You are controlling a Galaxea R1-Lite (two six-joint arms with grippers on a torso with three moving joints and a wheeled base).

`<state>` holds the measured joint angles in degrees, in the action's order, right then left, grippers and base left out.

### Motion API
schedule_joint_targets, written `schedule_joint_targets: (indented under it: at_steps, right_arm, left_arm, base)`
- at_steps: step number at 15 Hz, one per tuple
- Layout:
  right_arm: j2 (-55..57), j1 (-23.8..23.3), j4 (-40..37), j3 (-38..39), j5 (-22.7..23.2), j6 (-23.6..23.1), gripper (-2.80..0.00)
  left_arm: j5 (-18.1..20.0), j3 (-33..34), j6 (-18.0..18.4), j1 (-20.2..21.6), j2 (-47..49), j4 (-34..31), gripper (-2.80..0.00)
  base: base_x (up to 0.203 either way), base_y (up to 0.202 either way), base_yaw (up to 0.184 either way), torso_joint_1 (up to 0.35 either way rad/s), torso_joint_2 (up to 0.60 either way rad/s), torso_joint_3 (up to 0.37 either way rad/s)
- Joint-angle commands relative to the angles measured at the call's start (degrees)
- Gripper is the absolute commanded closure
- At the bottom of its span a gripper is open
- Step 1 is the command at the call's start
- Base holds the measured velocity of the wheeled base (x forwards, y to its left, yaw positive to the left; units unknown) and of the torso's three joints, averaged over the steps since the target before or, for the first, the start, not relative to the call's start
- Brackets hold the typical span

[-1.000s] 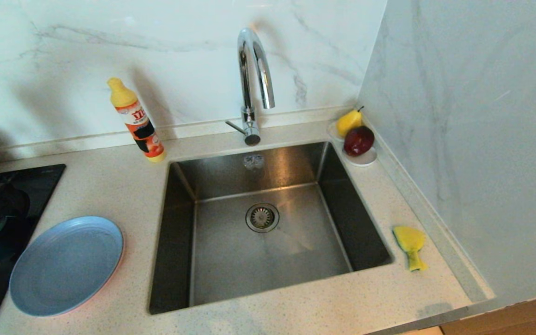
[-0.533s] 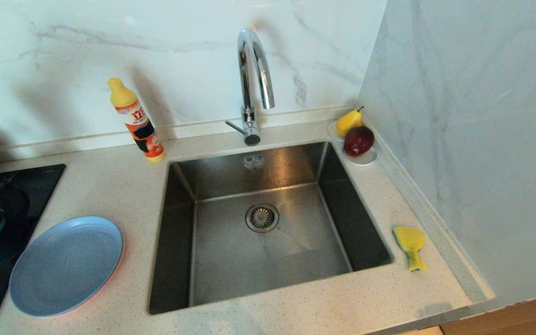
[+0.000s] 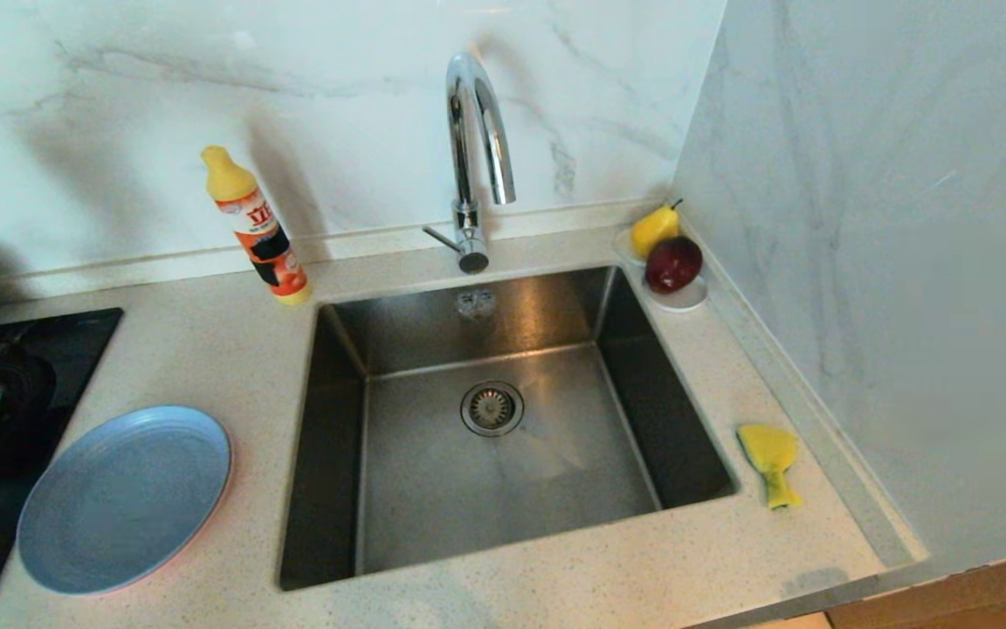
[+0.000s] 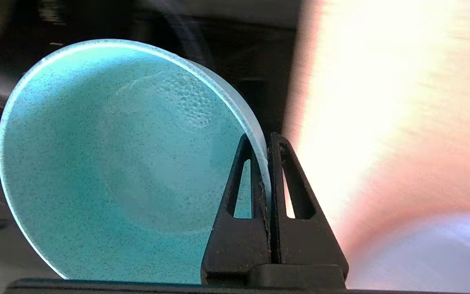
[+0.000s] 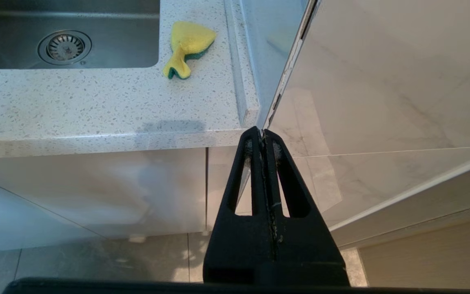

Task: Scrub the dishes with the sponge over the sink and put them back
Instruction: Place the bowl on the plate

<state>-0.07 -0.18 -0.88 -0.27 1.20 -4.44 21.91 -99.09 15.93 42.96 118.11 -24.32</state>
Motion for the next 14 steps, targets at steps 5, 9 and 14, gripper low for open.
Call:
schedule_joint_targets:
  at_steps: [5,9,14]
  right_arm:
    - [0.1,0.0,0.0,0.0,0.0,-0.1,0.00]
    - [0.1,0.0,0.0,0.0,0.0,0.0,0.00]
    - [0.1,0.0,0.0,0.0,0.0,0.0,0.00]
  left_arm:
    - [1.9,6.2,0.2,-7.0,-15.1,-9.3,0.00]
    - [1.6,16.8,-0.2,-12.6,-24.1,-9.2,0.00]
    - [-1.1,28.1,-0.1,-17.9,-28.7,-6.4,0.00]
  base:
    - [0.000,0.000,0.000,0.000,0.00,0.000]
    - [0.000,0.000,0.000,0.000,0.00,0.000]
    - [0.000,0.000,0.000,0.000,0.00,0.000]
